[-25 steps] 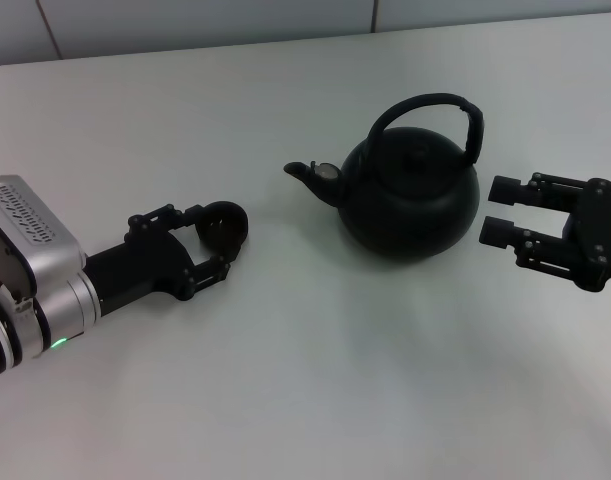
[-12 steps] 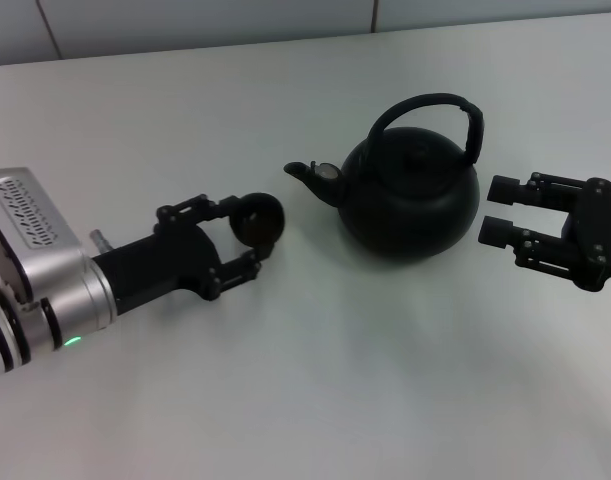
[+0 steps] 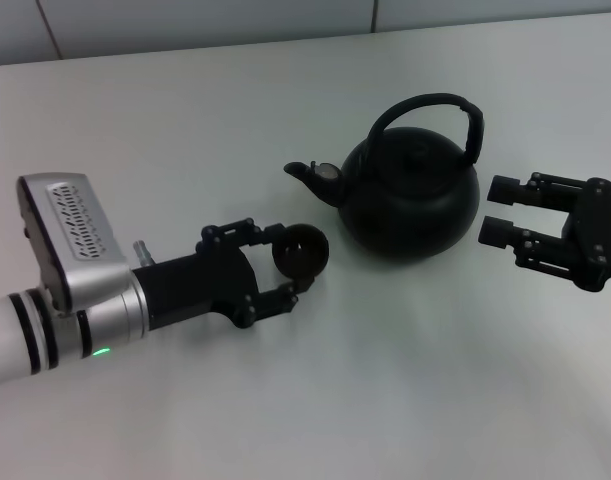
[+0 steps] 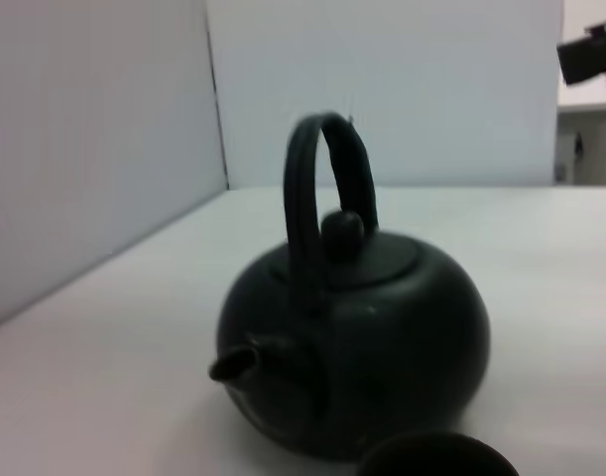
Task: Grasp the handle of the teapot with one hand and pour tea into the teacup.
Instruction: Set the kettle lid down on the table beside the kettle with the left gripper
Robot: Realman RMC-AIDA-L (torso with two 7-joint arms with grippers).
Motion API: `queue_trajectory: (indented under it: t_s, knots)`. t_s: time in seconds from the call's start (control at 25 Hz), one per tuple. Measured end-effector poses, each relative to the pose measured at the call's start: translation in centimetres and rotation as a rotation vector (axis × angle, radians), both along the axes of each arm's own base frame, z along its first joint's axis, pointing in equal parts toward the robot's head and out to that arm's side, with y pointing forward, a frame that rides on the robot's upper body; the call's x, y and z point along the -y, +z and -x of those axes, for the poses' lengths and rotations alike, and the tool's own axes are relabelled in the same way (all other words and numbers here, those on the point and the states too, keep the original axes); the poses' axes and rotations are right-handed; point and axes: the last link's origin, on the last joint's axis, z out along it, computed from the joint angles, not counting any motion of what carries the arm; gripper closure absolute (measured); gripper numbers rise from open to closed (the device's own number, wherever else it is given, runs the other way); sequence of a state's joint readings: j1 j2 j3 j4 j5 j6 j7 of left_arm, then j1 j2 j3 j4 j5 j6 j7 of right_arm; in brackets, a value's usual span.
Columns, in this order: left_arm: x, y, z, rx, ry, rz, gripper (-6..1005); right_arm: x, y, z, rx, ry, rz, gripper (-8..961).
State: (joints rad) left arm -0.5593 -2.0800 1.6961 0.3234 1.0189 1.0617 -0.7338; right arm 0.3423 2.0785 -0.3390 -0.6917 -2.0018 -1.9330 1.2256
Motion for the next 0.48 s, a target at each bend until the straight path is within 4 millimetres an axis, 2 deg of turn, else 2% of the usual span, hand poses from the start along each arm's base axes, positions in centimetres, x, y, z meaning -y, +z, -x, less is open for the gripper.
queue_trajectory:
  t_s: [0.2,0.48]
  knots:
    - [0.29,-0.84,-0.01,-0.054,-0.012,0.017,259,0.03,0.03,-0.04,0.002,0.0,-0.001,395]
    - [0.1,-0.63,-0.14,-0.018,0.023,-0.012,242,0.02,0.17,-0.07,0.007,0.002,-0.004,395]
